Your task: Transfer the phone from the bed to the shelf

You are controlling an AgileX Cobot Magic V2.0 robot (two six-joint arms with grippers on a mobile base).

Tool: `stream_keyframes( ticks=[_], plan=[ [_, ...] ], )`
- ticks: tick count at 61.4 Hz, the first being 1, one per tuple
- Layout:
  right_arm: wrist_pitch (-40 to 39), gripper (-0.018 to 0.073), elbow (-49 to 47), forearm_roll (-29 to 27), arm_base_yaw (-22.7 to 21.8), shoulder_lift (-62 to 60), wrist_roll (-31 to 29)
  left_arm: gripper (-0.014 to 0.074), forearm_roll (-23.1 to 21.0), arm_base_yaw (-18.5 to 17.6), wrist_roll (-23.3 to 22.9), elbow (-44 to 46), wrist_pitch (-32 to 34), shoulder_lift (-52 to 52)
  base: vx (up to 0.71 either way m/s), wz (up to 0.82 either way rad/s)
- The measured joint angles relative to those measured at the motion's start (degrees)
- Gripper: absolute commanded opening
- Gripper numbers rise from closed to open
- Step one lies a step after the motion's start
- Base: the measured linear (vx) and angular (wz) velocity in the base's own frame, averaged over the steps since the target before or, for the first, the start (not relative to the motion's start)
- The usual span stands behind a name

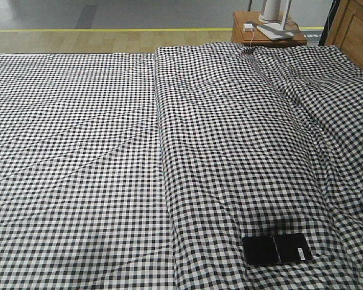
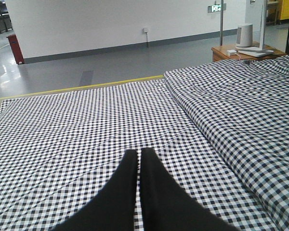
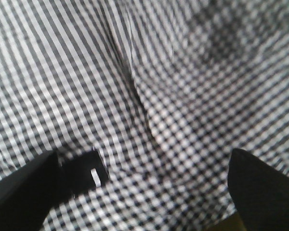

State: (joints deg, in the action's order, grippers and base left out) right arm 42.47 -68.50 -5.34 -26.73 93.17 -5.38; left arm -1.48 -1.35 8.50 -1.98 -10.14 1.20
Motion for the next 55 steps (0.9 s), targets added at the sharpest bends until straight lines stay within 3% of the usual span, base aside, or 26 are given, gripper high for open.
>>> stream_keyframes(
  ticks=[15, 26, 39, 55],
  plan=[
    [-0.6, 0.0651, -0.2, -14.8, -7.5, 14.4, -17.7, 0.0001, 0.0, 0.0, 0.0, 0.0, 0.0, 0.0, 0.0, 0.0],
    [-0.4, 0.0649, -3.5, -22.3, -10.9, 25.2, -30.9, 0.0001, 0.0, 0.0, 0.0, 0.0, 0.0, 0.0, 0.0, 0.0],
    [3.8, 0.0647, -10.1, -28.6, -11.5, 37.1, -39.9, 0.0001, 0.0, 0.0, 0.0, 0.0, 0.0, 0.0, 0.0, 0.0],
    [13.5, 0.0643, -17.4, -40.5, -11.5, 50.1, -50.5, 0.0001, 0.0, 0.0, 0.0, 0.0, 0.0, 0.0, 0.0, 0.0]
  ],
)
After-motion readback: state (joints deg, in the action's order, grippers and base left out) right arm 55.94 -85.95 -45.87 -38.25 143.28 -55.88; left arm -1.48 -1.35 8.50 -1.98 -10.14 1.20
